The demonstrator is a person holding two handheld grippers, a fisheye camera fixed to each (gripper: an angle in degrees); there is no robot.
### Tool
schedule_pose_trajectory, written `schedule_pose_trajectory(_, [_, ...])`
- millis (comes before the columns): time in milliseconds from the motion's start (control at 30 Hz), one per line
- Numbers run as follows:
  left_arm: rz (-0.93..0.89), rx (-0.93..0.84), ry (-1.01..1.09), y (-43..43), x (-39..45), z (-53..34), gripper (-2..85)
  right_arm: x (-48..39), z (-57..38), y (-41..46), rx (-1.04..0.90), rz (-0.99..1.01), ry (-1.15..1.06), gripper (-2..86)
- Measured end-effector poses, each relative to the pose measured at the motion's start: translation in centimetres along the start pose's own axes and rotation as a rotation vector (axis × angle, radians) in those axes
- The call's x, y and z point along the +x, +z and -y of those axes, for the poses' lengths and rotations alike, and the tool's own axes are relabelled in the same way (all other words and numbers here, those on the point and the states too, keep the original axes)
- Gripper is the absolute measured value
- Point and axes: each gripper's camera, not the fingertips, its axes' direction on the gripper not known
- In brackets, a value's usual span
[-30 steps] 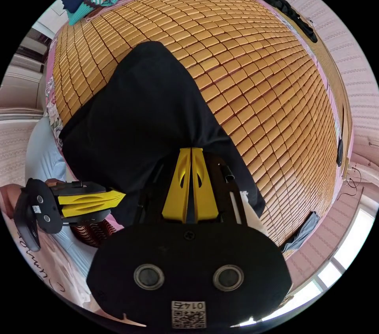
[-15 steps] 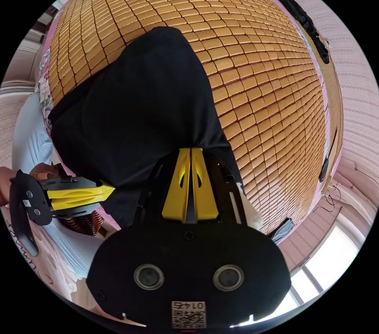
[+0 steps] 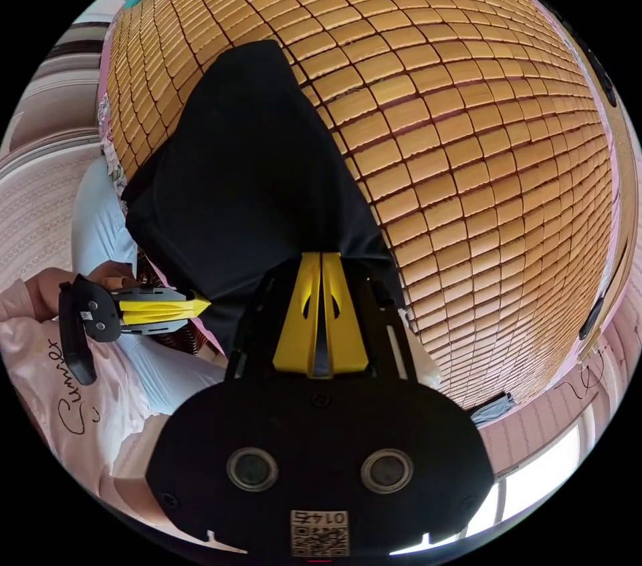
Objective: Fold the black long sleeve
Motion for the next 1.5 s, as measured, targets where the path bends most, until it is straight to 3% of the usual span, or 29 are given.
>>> schedule_pose_trajectory(433, [0.074,-0.078,0.066,-0.2,2.4,2.4,-1.0,2.9,-5.2,4.8,-0.012,0.020,-0.010,-1.0])
schedule_pose_trajectory(733, [0.110,-0.100,0.120,-0.5,3.5,2.5,-0.9,4.3,-16.4,10.6,0.252,0.005,0.075,-1.0])
schedule_pose_trajectory(833, [0.100,-0.078,0.116,-0.9,3.1,2.0,-0.5,4.6,-24.0,11.9,0.517,0.030,0.120,-0.9])
schedule_pose_trajectory(900, [0.048,-0.094,0.115,-1.2,2.6,1.6,0.2,5.0,-33.4,13.3,0.807,0.144,0.224,-0.7])
schedule_pose_trajectory(1000, [-0.092,-0.117,0.049,-1.5,1.3,1.2,2.9,5.0,-44.9,18.5,0.983,0.258,0.412,0.7])
schedule_pose_trajectory(1100, [-0.197,-0.059,0.030,-3.2,1.1,0.5,6.6,3.9,-52.4,25.4,0.887,0.279,0.624,6.7])
schedule_pose_trajectory(1267, [-0.121,0.166,0.100,-5.9,4.0,-0.2,10.3,2.0,-58.5,33.6,0.799,0.310,0.754,10.1])
schedule_pose_trajectory(1433, [-0.147,0.182,0.206,-2.9,8.3,1.7,13.9,3.5,-61.9,39.0,0.724,0.357,0.871,3.2])
schedule_pose_trajectory(1500, [-0.118,0.158,0.264,-1.1,10.3,2.4,15.2,4.0,-64.2,39.9,0.847,0.498,0.763,0.7])
